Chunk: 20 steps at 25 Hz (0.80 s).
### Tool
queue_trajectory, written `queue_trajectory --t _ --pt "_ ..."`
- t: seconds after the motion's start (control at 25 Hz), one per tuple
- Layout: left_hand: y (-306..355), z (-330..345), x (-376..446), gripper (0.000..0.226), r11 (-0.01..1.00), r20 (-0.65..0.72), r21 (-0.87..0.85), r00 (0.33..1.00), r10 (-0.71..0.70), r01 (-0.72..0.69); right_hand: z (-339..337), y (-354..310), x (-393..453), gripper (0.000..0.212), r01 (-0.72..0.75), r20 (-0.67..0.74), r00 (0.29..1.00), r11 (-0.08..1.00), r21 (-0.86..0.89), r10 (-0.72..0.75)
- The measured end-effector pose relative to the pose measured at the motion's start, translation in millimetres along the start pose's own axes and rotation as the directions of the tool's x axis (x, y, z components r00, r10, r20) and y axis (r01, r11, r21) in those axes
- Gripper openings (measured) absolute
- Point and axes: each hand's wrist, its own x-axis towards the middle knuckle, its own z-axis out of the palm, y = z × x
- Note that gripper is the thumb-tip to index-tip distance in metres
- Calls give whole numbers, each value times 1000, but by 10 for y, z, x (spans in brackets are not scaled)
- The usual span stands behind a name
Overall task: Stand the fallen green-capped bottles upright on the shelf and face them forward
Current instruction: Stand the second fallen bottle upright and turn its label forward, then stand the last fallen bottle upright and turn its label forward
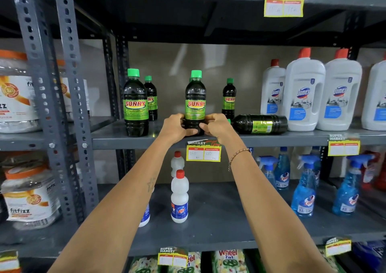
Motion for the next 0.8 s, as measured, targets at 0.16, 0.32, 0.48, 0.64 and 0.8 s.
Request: queue_trajectory --t 0.16,0.32,0.48,0.64,0.8 --pt "37 -13 -72 56 999 -14 32 1000 23 -22 -14 -21 -32 26 3 9 1000 1000 -14 -3" --pt "-13 5 -78 57 997 1 57 999 46 -46 -17 -22 -51 27 0 8 1000 1000 -23 0" --pt "-46 91 -185 55 996 -217 -7 972 89 -92 -72 -33 -81 41 9 2 1000 1000 28 -9" --pt "80 330 -360 24 901 -471 141 773 425 -410 -332 -163 -55 37 158 -120 979 985 -76 -167" --pt "257 778 -333 25 861 -339 307 799 497 -406 -857 -244 38 32 169 -238 907 819 -549 -346"
